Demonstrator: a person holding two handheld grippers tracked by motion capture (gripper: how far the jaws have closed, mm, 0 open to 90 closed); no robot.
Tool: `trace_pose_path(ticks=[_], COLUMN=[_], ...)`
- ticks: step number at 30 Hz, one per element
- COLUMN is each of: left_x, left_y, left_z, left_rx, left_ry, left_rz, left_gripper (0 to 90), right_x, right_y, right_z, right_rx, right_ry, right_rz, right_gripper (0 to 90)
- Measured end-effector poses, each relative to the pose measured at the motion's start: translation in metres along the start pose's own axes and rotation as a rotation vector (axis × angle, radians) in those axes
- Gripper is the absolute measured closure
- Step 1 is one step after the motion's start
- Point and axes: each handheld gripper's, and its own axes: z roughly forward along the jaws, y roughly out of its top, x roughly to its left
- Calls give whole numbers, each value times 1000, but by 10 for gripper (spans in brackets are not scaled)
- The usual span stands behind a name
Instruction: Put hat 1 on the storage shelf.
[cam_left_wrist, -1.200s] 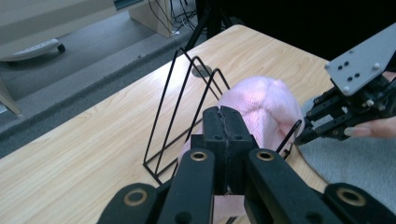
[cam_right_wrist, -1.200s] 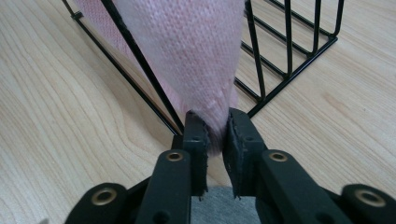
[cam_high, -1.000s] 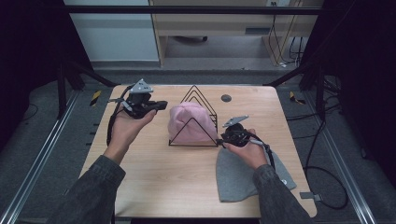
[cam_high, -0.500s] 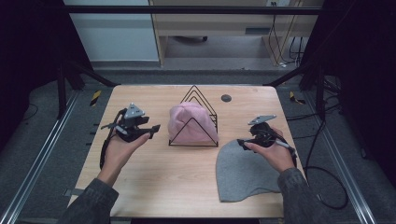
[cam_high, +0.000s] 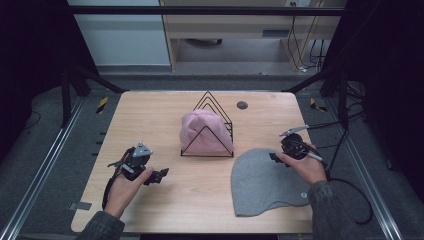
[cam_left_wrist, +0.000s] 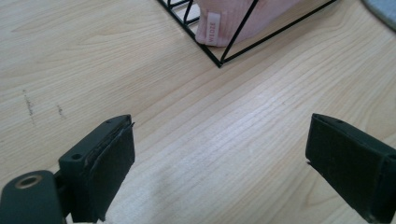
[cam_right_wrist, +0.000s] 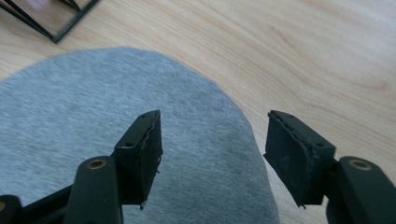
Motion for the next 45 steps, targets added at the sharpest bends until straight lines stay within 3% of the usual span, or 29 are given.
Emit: trace_pose_path(ticks=[6, 13, 16, 21, 25, 31, 36, 45], left_x=[-1, -2, -3, -2, -3, -5, -5, -12], left_y=[-3, -4, -3, -3, -3, -4, -4, -2], left_z=[1, 2, 2, 1, 2, 6, 5, 6], left_rx=[11, 11, 9, 10, 15, 43, 37, 25], left_ry=[-6, 2, 6, 5, -7, -41, -57, -133], left_rz=[-6, -5, -2, -1, -8, -11, -12, 0], left_gripper=[70, 73, 74, 76, 75, 62, 59, 63], right_x=[-8, -7, -6, -2, 5, 22, 38, 72], right_y=[-4, -4, -4, -5, -5, -1, 2, 9], right_z=[17, 27, 27, 25, 22, 0, -24, -65], right_rx=[44, 70, 76, 80, 81, 16, -69, -171], right_ry=[-14, -14, -6, 33, 57, 97, 120, 170], right_rz=[31, 12, -4, -38, -56, -109, -147, -241], right_gripper=[367, 436, 537, 789, 850, 851, 850, 851])
